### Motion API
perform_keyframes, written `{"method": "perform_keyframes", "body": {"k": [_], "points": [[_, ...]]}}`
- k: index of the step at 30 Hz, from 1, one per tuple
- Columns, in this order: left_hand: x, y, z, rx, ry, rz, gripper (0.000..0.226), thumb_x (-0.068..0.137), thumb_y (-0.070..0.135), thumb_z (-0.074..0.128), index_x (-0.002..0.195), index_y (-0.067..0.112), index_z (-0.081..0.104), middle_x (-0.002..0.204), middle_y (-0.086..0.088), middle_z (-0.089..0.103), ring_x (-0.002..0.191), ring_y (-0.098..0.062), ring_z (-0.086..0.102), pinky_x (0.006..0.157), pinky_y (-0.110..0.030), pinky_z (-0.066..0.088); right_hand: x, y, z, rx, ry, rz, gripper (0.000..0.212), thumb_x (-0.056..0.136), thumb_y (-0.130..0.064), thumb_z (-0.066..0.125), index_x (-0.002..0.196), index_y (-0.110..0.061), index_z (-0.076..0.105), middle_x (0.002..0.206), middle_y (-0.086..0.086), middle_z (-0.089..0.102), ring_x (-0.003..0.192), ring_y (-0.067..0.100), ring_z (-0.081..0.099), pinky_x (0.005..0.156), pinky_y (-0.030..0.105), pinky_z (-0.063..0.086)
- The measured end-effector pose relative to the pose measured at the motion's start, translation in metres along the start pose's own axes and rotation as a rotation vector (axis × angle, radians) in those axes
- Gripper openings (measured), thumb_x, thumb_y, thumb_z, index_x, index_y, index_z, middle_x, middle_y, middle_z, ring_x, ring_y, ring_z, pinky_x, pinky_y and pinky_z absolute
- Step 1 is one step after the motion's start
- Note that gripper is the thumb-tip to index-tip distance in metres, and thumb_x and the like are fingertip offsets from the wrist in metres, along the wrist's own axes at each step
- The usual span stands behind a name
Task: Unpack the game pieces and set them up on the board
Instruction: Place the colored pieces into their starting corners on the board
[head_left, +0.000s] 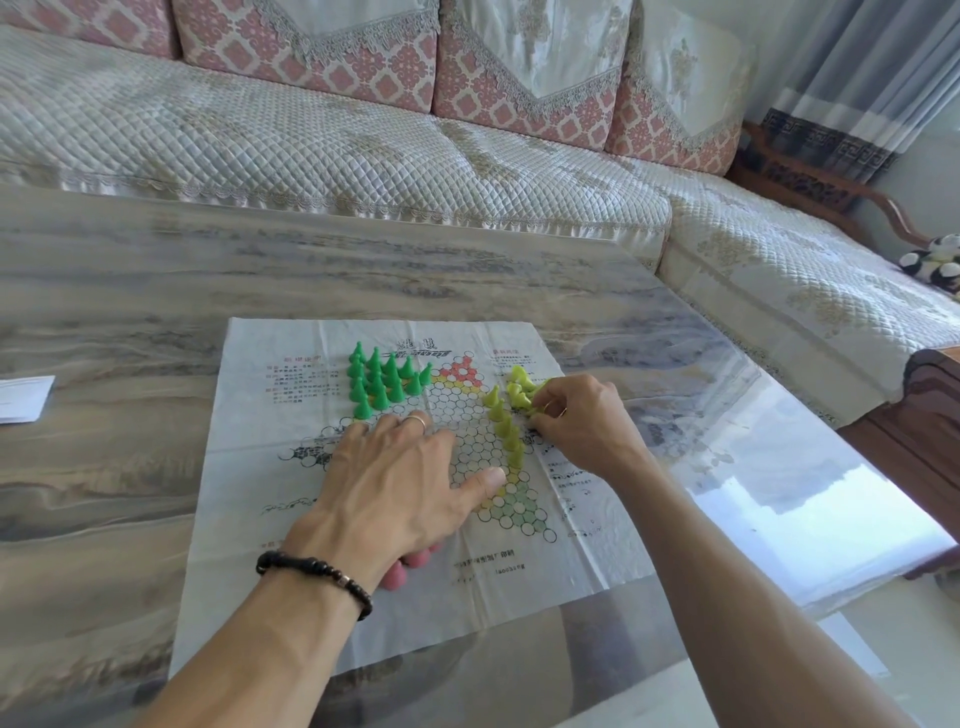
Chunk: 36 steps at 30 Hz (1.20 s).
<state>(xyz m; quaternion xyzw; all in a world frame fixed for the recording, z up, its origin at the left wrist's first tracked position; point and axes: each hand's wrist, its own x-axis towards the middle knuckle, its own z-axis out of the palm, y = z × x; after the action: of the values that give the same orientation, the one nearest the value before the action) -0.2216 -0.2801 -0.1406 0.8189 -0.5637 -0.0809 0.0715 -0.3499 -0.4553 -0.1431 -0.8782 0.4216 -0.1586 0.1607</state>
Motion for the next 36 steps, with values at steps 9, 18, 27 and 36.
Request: {"method": "perform_keyframes", "body": {"k": [9, 18, 27, 36], "points": [[0.003, -0.002, 0.007, 0.028, 0.037, 0.013, 0.086, 0.076, 0.082, 0.008, 0.13, 0.028, 0.049, 0.129, 0.002, 0.054, 0.117, -0.018, 0.047, 0.102, -0.044, 0.034, 0.006, -0.001, -0.007, 0.012, 0.003, -0.025, 0.02, 0.091, -0.016, 0.052, 0.109, -0.017, 0.062, 0.088, -0.001, 0.068, 0.071, 0.014, 0.064, 0.062, 0.031, 0.053], [0.004, -0.004, 0.008, 0.05, 0.013, 0.022, 0.08, 0.08, 0.082, 0.009, 0.119, 0.03, 0.055, 0.13, 0.003, 0.052, 0.122, -0.018, 0.044, 0.104, -0.047, 0.031, 0.036, -0.026, -0.01, 0.306, -0.328, 0.059, 0.012, 0.096, -0.009, 0.05, 0.107, -0.014, 0.052, 0.087, 0.002, 0.073, 0.055, 0.014, 0.069, 0.042, 0.021, 0.047], [0.005, -0.004, 0.009, 0.048, 0.006, 0.021, 0.088, 0.075, 0.082, 0.002, 0.122, 0.029, 0.054, 0.137, 0.001, 0.049, 0.126, -0.02, 0.041, 0.106, -0.048, 0.029, 0.042, -0.01, -0.01, -0.023, -0.28, -0.037, 0.027, 0.092, -0.008, 0.051, 0.109, -0.019, 0.07, 0.086, -0.001, 0.07, 0.063, 0.016, 0.066, 0.051, 0.02, 0.053], [0.005, -0.002, 0.008, 0.041, -0.005, 0.02, 0.09, 0.074, 0.082, 0.001, 0.122, 0.028, 0.054, 0.137, 0.0, 0.049, 0.128, -0.022, 0.04, 0.11, -0.051, 0.023, 0.037, -0.017, -0.007, -0.128, -0.275, -0.164, 0.02, 0.083, -0.002, 0.06, 0.084, -0.02, 0.067, 0.076, -0.009, 0.062, 0.07, 0.011, 0.063, 0.06, 0.019, 0.053]]}}
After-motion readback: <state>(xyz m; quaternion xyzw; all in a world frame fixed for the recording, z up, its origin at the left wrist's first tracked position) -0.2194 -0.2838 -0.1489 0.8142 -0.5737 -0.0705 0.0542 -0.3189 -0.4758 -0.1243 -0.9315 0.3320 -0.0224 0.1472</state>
